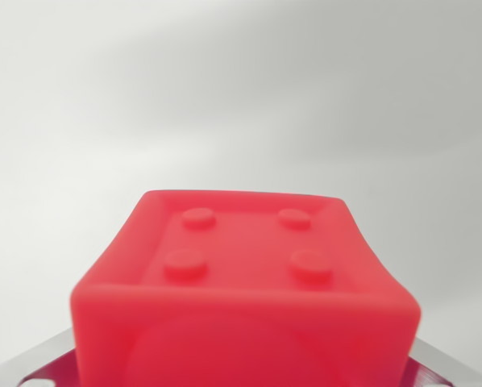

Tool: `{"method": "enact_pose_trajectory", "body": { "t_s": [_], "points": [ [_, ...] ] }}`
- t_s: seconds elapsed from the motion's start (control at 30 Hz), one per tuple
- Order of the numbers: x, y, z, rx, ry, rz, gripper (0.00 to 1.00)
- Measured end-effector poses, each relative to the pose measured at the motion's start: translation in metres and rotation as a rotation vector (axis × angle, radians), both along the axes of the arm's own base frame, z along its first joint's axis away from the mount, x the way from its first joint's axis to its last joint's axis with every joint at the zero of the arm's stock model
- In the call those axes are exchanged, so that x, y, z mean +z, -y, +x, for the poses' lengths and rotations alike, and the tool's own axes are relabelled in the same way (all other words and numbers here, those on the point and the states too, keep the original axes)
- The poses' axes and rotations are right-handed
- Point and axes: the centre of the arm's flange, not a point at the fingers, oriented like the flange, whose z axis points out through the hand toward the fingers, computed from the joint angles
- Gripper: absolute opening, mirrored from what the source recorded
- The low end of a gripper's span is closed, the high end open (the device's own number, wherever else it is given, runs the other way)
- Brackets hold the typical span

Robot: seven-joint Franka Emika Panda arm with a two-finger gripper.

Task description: Destack cube

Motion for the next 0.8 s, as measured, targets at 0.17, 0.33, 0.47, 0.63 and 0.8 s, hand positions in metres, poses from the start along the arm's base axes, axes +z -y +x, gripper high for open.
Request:
{"method": "enact_pose_trajectory", "body": {
  "t_s": [0.17, 0.33, 0.47, 0.63, 0.8],
  "points": [
    [-0.002, 0.007, 0.002, 0.006, 0.000, 0.000, 0.00],
    [-0.005, 0.015, 0.003, 0.013, 0.000, 0.000, 0.00],
    [-0.007, 0.021, 0.004, 0.017, 0.001, 0.000, 0.00],
    [-0.009, 0.027, 0.005, 0.022, 0.001, 0.000, 0.00],
    [-0.020, 0.029, 0.005, 0.022, 0.001, 0.001, 0.00]
  ]
}}
